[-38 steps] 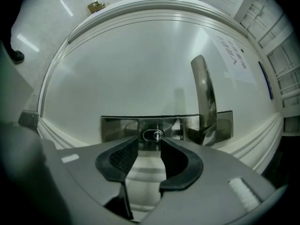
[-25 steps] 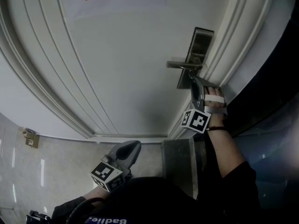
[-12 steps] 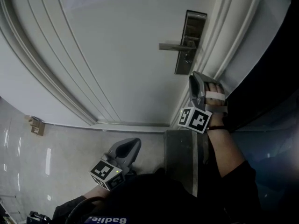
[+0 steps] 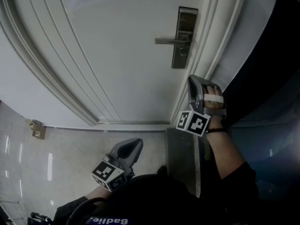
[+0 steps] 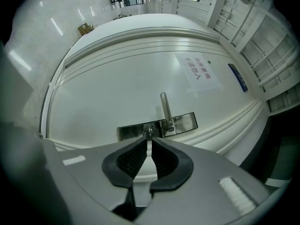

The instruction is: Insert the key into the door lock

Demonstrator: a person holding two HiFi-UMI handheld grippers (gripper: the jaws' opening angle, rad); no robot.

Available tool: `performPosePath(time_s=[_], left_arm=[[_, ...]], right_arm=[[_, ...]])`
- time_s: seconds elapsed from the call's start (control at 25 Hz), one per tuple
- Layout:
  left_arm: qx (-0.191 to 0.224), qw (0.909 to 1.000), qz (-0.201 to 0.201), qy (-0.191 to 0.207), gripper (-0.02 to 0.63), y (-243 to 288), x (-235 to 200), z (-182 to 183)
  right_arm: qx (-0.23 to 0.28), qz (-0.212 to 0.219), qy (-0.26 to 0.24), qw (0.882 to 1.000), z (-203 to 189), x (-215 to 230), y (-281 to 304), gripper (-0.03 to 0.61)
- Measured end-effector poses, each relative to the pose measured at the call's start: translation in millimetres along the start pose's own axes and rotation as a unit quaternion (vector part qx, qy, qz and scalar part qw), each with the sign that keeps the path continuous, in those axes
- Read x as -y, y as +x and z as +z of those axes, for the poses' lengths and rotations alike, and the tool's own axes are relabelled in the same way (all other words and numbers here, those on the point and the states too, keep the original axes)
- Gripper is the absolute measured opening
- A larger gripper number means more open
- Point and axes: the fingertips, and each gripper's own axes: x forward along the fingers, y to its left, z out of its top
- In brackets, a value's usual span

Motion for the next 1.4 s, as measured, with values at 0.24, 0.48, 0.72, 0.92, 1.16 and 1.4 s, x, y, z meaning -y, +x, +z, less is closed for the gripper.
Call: performPosePath(time_s=[0.24, 0.48, 0.72, 0.92, 1.16, 1.4], left_arm=[[0.017, 0.9996, -0.016, 0.016, 0.02, -37, 5, -13], [0.021, 0.9992, -0.03, 0.017, 0.02, -107, 4, -21], [0.018, 0.9981, -0.057, 0.016, 0.02, -166, 14, -33], [0.021, 0.9971, -0.071, 0.019, 0.02, -195, 22, -47], [0.027, 0.9969, -0.072, 0.015, 0.02, -194, 27, -44], [0.04, 0.9978, -0.041, 0.034, 0.02, -203, 52, -42]], right_arm=[[-0.012, -0.021, -0.001, 1.0, 17, -4, -41, 0.02], [-0.036, -0.023, -0.007, 0.999, 56, -12, -99, 0.006], [-0.057, -0.018, -0.001, 0.998, 91, -30, -161, 0.005], [-0.063, -0.01, 0.038, 0.997, 112, -49, -207, 0.003], [-0.045, 0.023, 0.155, 0.987, 127, -64, -239, 0.003], [-0.001, 0.077, 0.26, 0.963, 134, -91, -287, 0.003]])
